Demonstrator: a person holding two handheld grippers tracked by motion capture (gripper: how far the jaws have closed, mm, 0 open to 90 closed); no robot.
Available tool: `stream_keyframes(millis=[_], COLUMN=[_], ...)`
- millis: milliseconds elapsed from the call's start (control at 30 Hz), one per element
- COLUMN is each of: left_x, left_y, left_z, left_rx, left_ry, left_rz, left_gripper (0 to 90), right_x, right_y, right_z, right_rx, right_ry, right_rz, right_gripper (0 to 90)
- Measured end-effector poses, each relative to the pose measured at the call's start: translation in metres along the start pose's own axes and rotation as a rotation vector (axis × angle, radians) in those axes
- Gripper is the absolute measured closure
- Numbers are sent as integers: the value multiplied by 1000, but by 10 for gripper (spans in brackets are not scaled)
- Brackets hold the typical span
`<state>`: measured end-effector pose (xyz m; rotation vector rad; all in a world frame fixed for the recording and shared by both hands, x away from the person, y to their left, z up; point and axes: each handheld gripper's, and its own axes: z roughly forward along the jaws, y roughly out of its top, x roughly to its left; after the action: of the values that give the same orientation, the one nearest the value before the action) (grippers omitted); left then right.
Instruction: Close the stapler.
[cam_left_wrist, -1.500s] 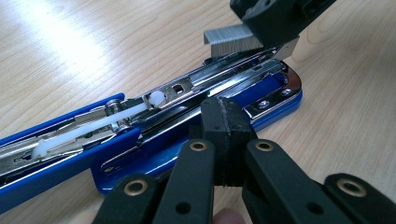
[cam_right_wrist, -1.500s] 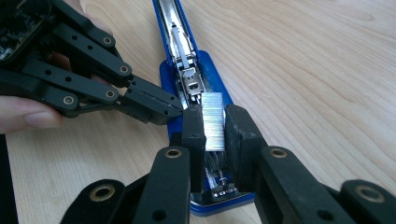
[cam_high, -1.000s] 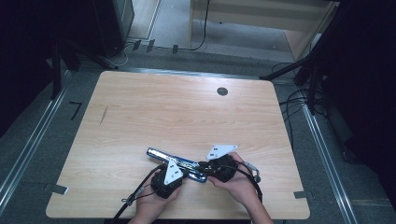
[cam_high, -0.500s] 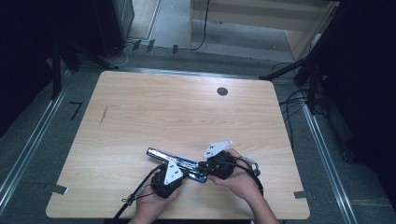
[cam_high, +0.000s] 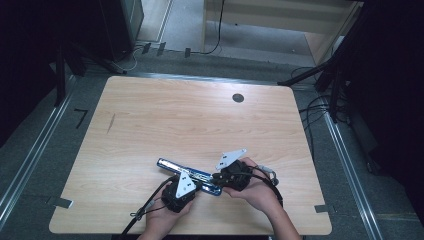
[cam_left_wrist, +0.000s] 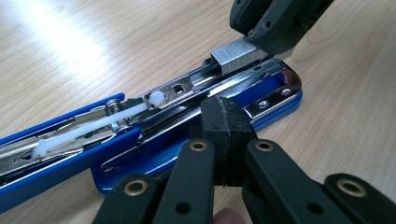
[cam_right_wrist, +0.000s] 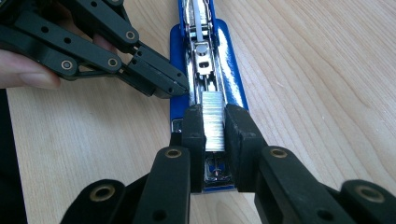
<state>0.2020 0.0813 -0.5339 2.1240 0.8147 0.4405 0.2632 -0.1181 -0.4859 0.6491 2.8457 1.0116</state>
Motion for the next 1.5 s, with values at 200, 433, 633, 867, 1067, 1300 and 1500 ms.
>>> stream_keyframes(millis=[200, 433, 633, 867, 1067, 1300, 1500], left_x=[0, 0, 0, 0, 0, 0, 0], left_y=[0, 0, 0, 0, 0, 0, 0], left_z=[0, 0, 0, 0, 0, 0, 0], left_rx=[0, 1, 1, 0, 1, 2, 1], left_ry=[-1, -1, -1, 0, -1, -1, -1], left_rz=[0, 2, 1, 1, 1, 3, 2], left_gripper=[900, 900, 900, 900, 900, 900, 900], right_x=[-1, 0, 0, -1, -3, -3, -5], right_y=[0, 3, 4, 6, 6, 5, 3], right_z=[0, 1, 0, 1, 2, 2, -1], right_rx=[5, 35, 44, 64, 65, 50, -11], right_ry=[7, 4, 7, 14, 18, 23, 24], right_rz=[-4, -37, -35, -30, -23, -14, 21], right_gripper=[798, 798, 798, 797, 786, 757, 788])
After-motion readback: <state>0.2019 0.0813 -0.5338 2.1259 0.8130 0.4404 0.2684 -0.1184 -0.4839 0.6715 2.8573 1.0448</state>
